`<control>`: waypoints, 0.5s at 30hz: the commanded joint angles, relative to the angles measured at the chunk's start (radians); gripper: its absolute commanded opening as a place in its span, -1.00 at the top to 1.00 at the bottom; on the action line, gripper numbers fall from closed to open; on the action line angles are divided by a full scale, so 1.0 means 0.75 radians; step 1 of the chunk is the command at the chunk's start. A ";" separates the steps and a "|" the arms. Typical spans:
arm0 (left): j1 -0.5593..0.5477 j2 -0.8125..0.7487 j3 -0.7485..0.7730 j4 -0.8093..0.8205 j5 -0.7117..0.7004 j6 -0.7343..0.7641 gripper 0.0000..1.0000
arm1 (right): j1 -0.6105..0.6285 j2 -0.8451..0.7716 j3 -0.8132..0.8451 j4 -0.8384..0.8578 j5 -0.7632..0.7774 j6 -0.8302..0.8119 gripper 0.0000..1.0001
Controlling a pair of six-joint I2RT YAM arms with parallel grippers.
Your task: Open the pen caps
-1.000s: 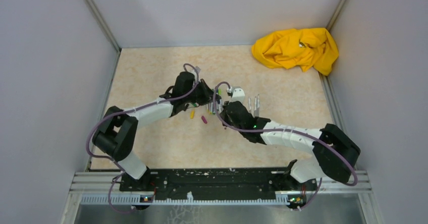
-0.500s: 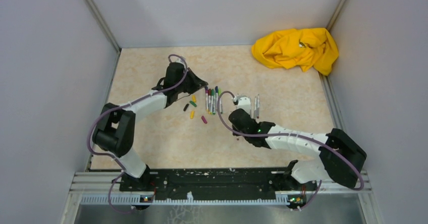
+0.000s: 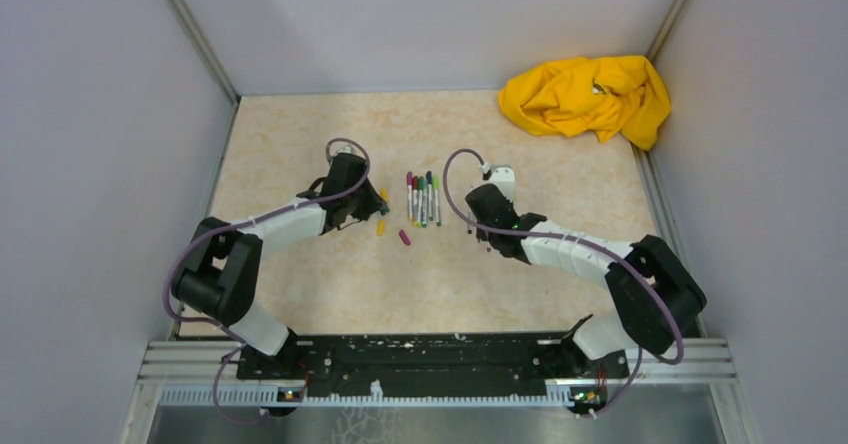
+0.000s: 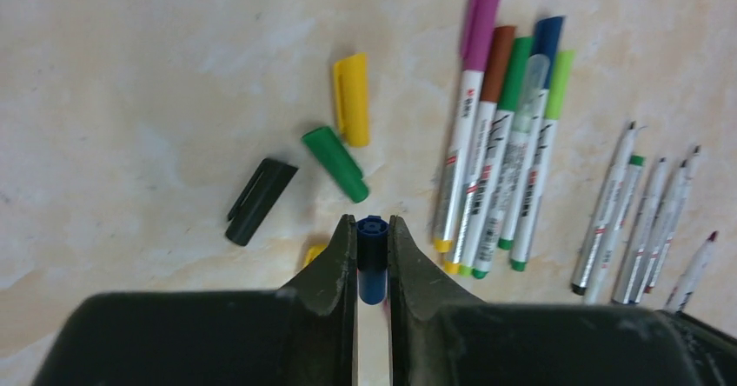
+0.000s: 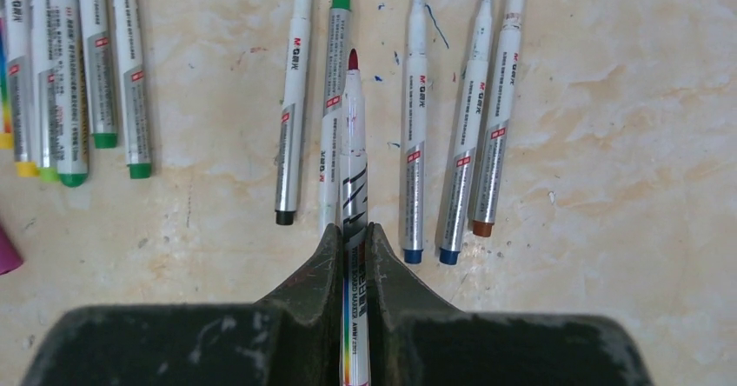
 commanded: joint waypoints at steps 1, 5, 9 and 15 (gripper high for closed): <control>-0.004 -0.030 -0.051 -0.011 -0.072 0.019 0.71 | -0.047 0.069 0.118 0.028 0.004 -0.070 1.00; -0.005 -0.018 -0.065 -0.008 -0.071 0.015 0.65 | -0.083 0.147 0.186 0.011 -0.001 -0.105 1.00; -0.006 -0.012 -0.078 -0.001 -0.074 0.015 0.53 | -0.116 0.222 0.231 0.007 -0.015 -0.119 1.00; -0.006 -0.007 -0.097 0.011 -0.073 0.010 0.35 | -0.147 0.320 0.249 0.032 -0.033 -0.125 1.00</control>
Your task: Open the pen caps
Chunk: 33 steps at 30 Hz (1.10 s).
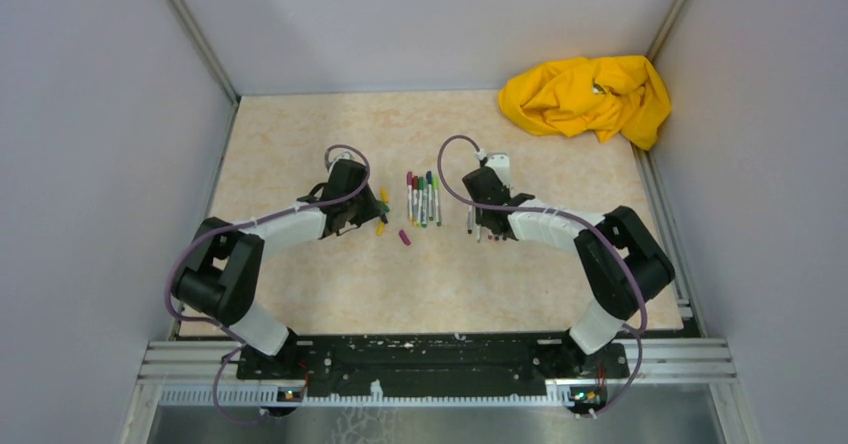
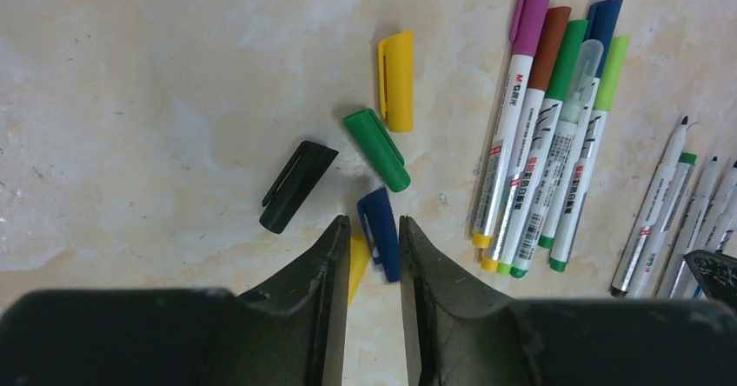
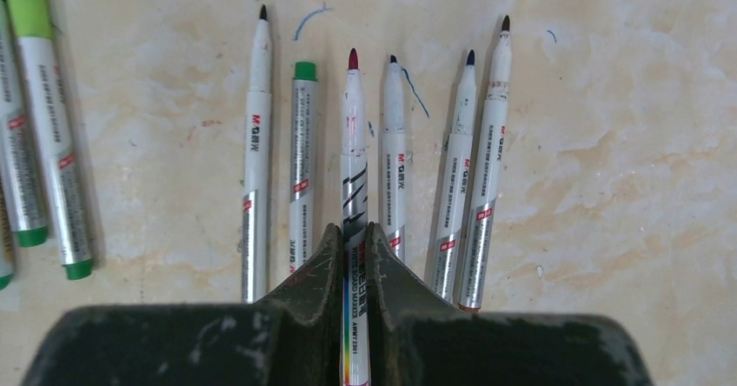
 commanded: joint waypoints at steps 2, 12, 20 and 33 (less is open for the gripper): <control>-0.003 -0.003 -0.027 0.019 -0.021 -0.001 0.33 | -0.026 0.062 0.047 0.048 -0.023 -0.029 0.97; -0.006 -0.031 -0.046 0.023 -0.033 -0.010 0.32 | -0.032 0.065 0.051 0.067 -0.048 -0.062 0.65; -0.005 -0.100 -0.061 0.021 -0.050 -0.016 0.30 | -0.030 -0.024 0.074 0.055 -0.053 -0.103 0.31; -0.006 -0.203 -0.067 0.031 -0.009 -0.013 -0.25 | 0.065 0.047 0.269 0.031 -0.185 -0.196 0.25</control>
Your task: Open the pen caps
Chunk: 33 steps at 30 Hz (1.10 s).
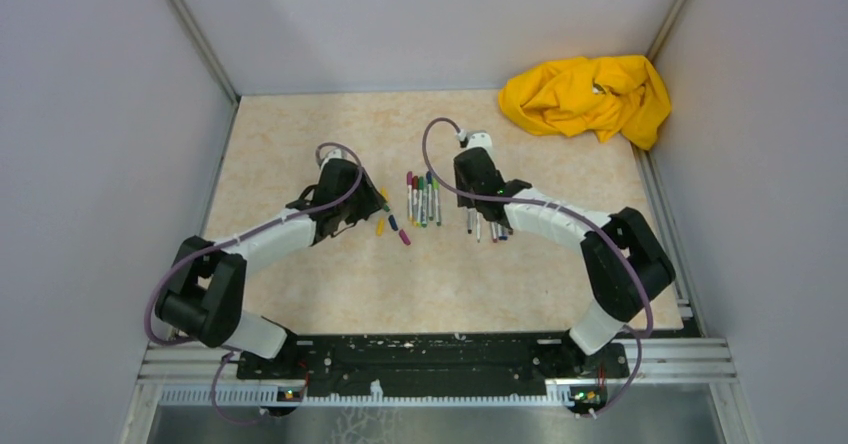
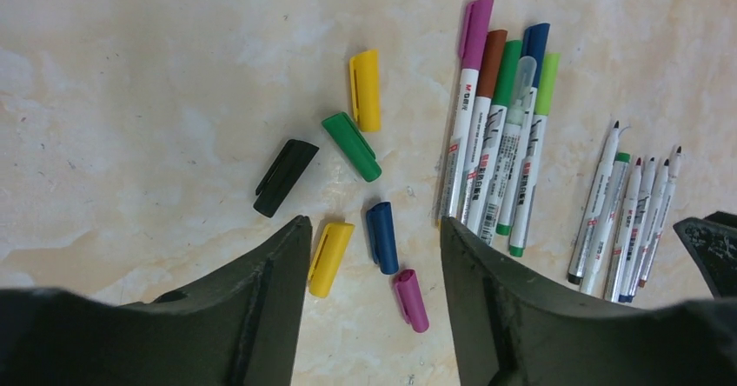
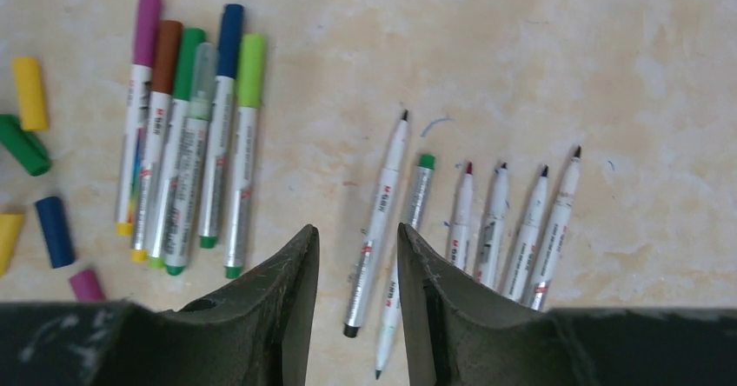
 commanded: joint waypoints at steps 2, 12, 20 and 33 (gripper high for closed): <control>-0.005 -0.068 -0.012 0.018 0.017 -0.005 -0.37 | 0.060 0.103 0.169 -0.008 -0.074 -0.044 0.21; -0.005 -0.111 -0.006 0.010 0.025 0.010 -0.51 | 0.107 0.299 0.316 -0.058 -0.112 -0.028 0.16; -0.006 -0.127 -0.004 0.013 0.033 0.011 -0.51 | 0.125 0.376 0.355 -0.058 -0.122 -0.012 0.17; -0.006 -0.141 -0.014 0.017 0.030 0.017 -0.51 | 0.140 0.443 0.411 -0.078 -0.118 -0.003 0.17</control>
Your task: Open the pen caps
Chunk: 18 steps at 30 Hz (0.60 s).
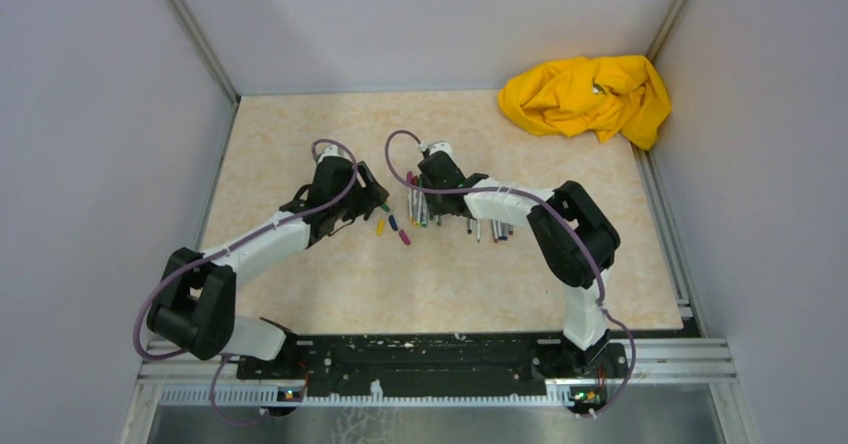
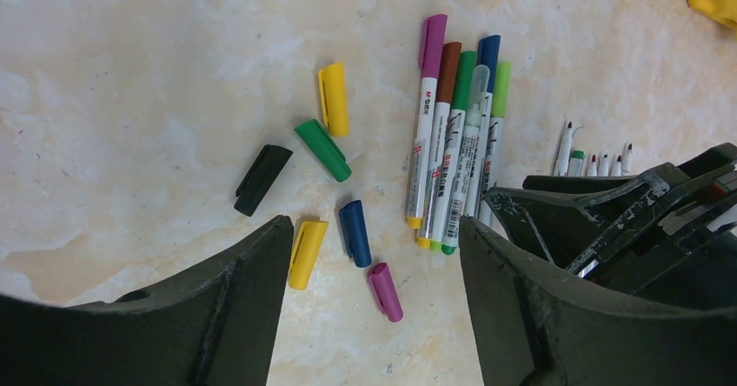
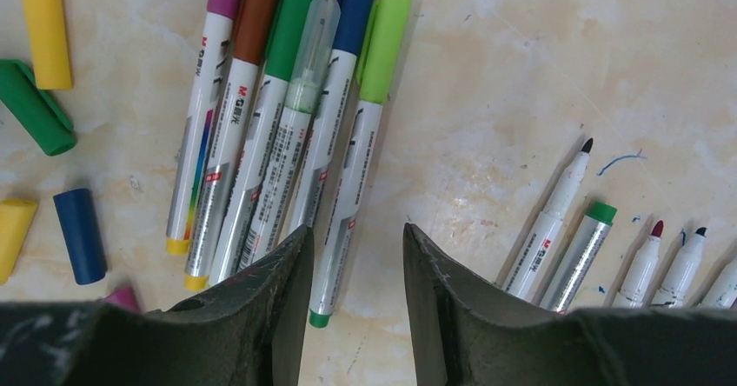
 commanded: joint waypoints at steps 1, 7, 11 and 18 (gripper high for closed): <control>-0.005 -0.042 -0.014 0.017 0.009 0.010 -0.51 | 0.012 0.036 0.084 0.000 0.011 0.012 0.18; -0.006 -0.047 -0.019 0.020 0.008 0.008 -0.51 | 0.011 0.073 0.101 -0.030 0.030 0.015 0.19; -0.005 -0.047 -0.017 0.020 0.009 0.007 -0.51 | 0.011 0.098 0.110 -0.052 0.033 0.019 0.20; -0.005 -0.047 -0.017 0.020 0.017 0.002 -0.51 | 0.012 0.116 0.090 -0.087 0.045 0.035 0.54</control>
